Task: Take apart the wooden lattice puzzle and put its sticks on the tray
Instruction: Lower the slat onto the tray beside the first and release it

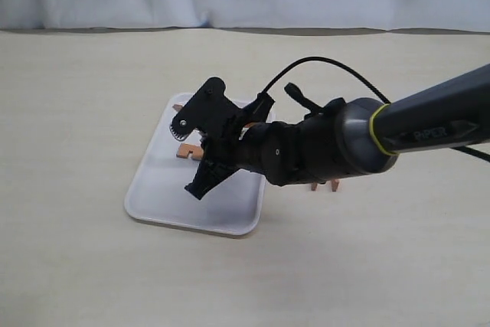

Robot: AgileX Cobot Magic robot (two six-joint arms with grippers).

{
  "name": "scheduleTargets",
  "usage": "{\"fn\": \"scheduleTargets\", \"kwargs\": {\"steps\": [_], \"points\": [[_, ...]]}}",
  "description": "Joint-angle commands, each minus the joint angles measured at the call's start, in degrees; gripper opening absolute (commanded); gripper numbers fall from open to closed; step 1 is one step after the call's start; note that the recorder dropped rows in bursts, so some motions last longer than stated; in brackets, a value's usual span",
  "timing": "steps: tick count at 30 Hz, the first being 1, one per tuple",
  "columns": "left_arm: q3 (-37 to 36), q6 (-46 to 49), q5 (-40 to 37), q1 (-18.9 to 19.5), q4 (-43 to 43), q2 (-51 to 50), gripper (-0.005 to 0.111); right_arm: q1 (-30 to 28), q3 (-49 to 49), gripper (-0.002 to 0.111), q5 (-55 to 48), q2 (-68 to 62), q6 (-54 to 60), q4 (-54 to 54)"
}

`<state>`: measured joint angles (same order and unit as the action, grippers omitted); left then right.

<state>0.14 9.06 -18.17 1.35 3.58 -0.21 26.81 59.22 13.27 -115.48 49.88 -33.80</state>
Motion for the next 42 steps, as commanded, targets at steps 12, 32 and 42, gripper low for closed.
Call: {"fn": "scheduleTargets", "kwargs": {"steps": [12, 32, 42], "points": [[-0.14, 0.08, 0.46, -0.02, -0.05, 0.21, 0.0, 0.03, 0.02, 0.077, 0.27, -0.12, -6.71, -1.92], [-0.14, 0.08, 0.46, -0.02, -0.05, 0.21, 0.0, -0.18, 0.02, 0.076, -11.96, 12.47, -15.01, 0.4], [-0.14, 0.08, 0.46, -0.02, -0.05, 0.21, 0.0, -6.27, 2.98, 0.076, -35.3, 13.66, -12.99, 0.4]]}}
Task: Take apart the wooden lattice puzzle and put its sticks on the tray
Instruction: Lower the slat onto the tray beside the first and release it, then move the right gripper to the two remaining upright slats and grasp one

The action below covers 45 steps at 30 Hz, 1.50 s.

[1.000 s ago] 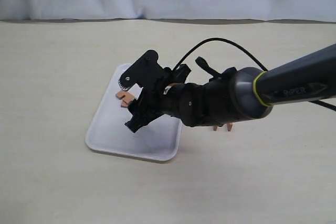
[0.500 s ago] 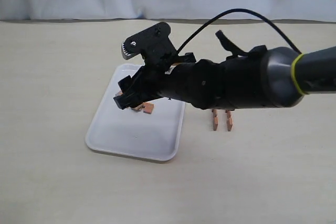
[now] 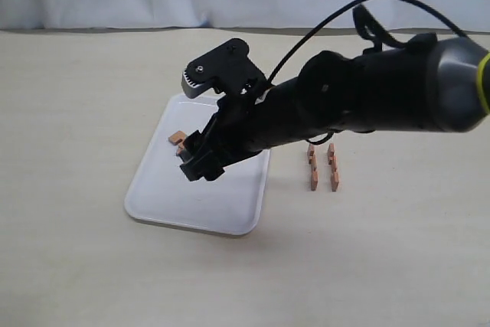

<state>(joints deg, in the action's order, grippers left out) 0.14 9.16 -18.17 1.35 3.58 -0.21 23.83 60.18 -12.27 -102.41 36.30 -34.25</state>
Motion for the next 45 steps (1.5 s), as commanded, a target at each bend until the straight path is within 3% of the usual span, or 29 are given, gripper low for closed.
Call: {"fn": "scheduleTargets", "kwargs": {"steps": [1, 5, 14, 20, 22, 24, 28, 30, 36, 45], "points": [[-0.14, -0.03, 0.46, -0.02, -0.05, 0.21, 0.0, -4.05, 2.53, 0.076, -11.88, 0.59, 0.6, 0.85], [-0.14, -0.03, 0.46, -0.02, -0.05, 0.21, 0.0, -6.73, 3.76, 0.076, -20.4, 0.59, 0.6, 1.08], [-0.14, -0.03, 0.46, -0.02, -0.05, 0.21, 0.0, -7.03, 3.76, 0.076, -19.12, 0.45, -0.82, -1.17], [-0.14, -0.03, 0.46, -0.02, -0.05, 0.21, 0.0, -7.03, 3.76, 0.076, -20.93, 0.45, -10.01, 2.59], [-0.14, -0.03, 0.46, -0.02, -0.05, 0.21, 0.0, -7.03, 4.82, 0.073, -23.6, 0.45, -17.14, 12.09], [-0.14, -0.03, 0.46, -0.02, -0.05, 0.21, 0.0, -7.03, 7.89, 0.058, -28.45, 0.45, -28.89, 24.62], [-0.14, -0.03, 0.46, -0.02, -0.05, 0.21, 0.0, -8.06, 8.87, 0.04, -31.12, 0.45, -33.47, 33.93], [-0.14, -0.03, 0.46, -0.02, -0.05, 0.21, 0.0, -10.95, 8.87, 0.038, -32.27, 0.45, -38.99, 36.97], [-0.14, -0.03, 0.46, -0.02, -0.05, 0.21, 0.0, -17.9, 8.87, 0.038, -35.8, 0.45, -40.58, 34.61], [-0.14, -0.03, 0.46, -0.02, -0.05, 0.21, 0.0, -18.5, 8.87, 0.038, -35.36, -0.86, -43.26, 36.86]]}}
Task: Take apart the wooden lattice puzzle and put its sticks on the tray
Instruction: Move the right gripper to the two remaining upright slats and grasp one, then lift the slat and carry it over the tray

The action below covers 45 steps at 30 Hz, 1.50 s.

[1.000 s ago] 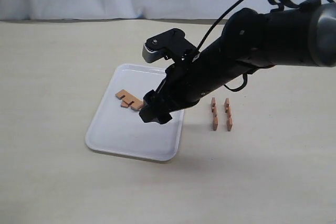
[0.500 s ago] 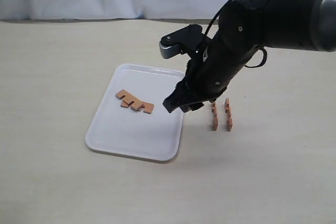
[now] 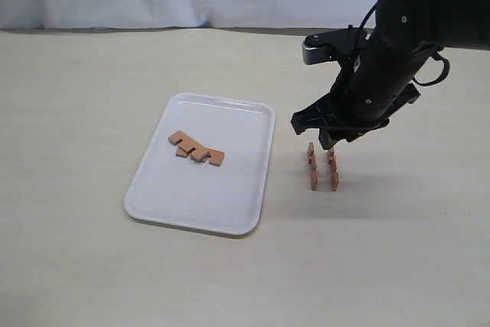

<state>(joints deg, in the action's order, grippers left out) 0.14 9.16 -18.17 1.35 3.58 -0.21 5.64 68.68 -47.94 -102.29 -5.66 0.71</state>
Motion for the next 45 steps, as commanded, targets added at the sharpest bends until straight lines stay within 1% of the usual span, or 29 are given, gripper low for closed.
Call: {"fn": "scheduleTargets", "kwargs": {"steps": [1, 4, 11, 25, 27, 28, 31, 42, 45], "points": [[-0.14, -0.03, 0.46, -0.02, -0.05, 0.21, 0.0, -0.31, 0.38, 0.038, 0.31, -1.54, -1.79, 3.04], [-0.14, -0.03, 0.46, -0.02, -0.05, 0.21, 0.0, -0.31, -0.35, 0.038, 1.79, -3.15, -6.02, 6.71], [-0.14, -0.03, 0.46, -0.02, -0.05, 0.21, 0.0, -0.31, -2.71, 0.038, 9.95, -6.58, -7.07, 7.34], [-0.14, -0.03, 0.46, -0.02, -0.05, 0.21, 0.0, -0.31, -2.71, 0.038, 12.76, -12.37, -10.17, 7.91], [-0.14, -0.03, 0.46, -0.02, -0.05, 0.21, 0.0, -0.31, -2.71, 0.034, 12.96, -12.85, -10.17, 7.91], [-0.14, -0.03, 0.46, -0.02, -0.05, 0.21, 0.0, -0.31, -2.71, 0.03, 12.96, -12.89, -10.44, 7.91], [-0.14, -0.03, 0.46, -0.02, -0.05, 0.21, 0.0, -0.31, -2.71, 0.005, 12.96, -12.99, -11.57, 7.91], [-0.14, -0.03, 0.46, -0.02, -0.05, 0.21, 0.0, -0.31, -2.71, 0.005, 10.43, -10.31, -11.71, 9.59], [-0.14, -0.03, 0.46, -0.02, -0.05, 0.21, 0.0, -0.31, -2.71, 0.005, 7.12, -6.55, -12.46, 15.49]]}}
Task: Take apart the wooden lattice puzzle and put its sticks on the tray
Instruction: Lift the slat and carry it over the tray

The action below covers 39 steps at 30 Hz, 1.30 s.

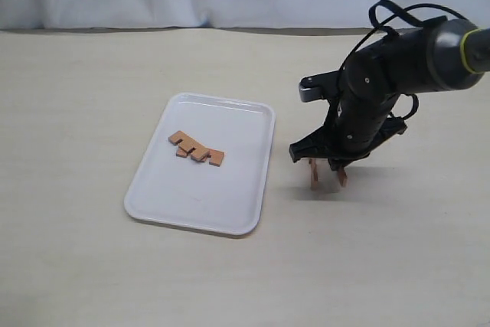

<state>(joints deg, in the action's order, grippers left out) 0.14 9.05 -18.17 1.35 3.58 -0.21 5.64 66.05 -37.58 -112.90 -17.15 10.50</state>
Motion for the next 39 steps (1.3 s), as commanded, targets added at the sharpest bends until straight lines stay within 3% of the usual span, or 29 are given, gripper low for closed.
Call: {"fn": "scheduleTargets", "kwargs": {"steps": [1, 8, 23, 30, 35, 39], "points": [[-0.14, 0.08, 0.46, -0.02, -0.05, 0.21, 0.0, -0.31, -0.07, 0.005, -3.49, 4.78, -2.01, 6.69], [-0.14, 0.08, 0.46, -0.02, -0.05, 0.21, 0.0, -0.31, -0.07, 0.005, 0.18, 11.63, -2.54, 6.52], [-0.14, 0.08, 0.46, -0.02, -0.05, 0.21, 0.0, 0.73, -1.65, 0.005, 13.25, 11.62, -2.07, -16.14], [-0.14, 0.08, 0.46, -0.02, -0.05, 0.21, 0.0, 9.77, -1.65, 0.005, 22.61, 11.62, 1.7, -16.93], [-0.14, 0.08, 0.46, -0.02, -0.05, 0.21, 0.0, 16.31, -1.65, 0.005, 36.51, 10.59, 13.75, -16.93], [-0.14, 0.08, 0.46, -0.02, -0.05, 0.21, 0.0, 19.56, -1.65, 0.005, 43.74, 8.3, 16.52, -16.93]]}}
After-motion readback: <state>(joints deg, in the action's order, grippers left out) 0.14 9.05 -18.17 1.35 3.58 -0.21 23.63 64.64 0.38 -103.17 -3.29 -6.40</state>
